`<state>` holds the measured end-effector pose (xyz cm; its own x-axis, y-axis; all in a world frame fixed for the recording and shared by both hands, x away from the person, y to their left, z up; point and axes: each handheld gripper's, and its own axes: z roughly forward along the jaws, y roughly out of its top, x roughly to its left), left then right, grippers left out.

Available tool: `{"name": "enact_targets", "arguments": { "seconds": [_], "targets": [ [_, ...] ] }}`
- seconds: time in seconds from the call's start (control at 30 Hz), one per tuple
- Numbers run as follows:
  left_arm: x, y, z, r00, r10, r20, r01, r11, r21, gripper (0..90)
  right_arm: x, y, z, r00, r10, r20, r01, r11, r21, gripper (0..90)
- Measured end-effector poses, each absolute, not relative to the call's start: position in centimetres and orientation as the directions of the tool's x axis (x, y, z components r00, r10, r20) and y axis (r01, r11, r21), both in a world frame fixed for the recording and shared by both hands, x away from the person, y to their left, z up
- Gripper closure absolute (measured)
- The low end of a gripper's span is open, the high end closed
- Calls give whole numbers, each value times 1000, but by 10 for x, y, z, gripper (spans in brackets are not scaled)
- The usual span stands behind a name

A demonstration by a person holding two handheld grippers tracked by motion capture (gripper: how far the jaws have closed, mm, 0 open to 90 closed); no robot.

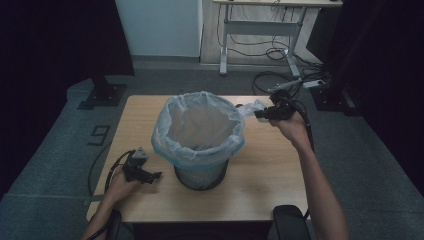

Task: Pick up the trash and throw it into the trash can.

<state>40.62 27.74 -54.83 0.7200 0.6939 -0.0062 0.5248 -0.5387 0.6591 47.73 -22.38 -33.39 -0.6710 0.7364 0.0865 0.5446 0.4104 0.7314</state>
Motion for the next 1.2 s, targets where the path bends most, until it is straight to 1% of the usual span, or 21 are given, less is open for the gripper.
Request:
{"name": "enact_targets", "arguments": {
  "seconds": [0.53, 0.7, 1.2],
  "targets": [
    [406, 277, -548, 720, 694, -7, 525, -539, 659, 0, 467, -213, -285, -699, 712, 69, 503, 421, 755, 780],
    [406, 277, -548, 720, 694, -6, 525, -539, 659, 0, 463, -208, -275, -710, 702, 61, 489, 428, 760, 779],
    [406, 277, -548, 720, 694, -6, 525, -539, 659, 0, 444, -181, -245, -777, 629, 37, 412, 462, 786, 779]
  ]
}}
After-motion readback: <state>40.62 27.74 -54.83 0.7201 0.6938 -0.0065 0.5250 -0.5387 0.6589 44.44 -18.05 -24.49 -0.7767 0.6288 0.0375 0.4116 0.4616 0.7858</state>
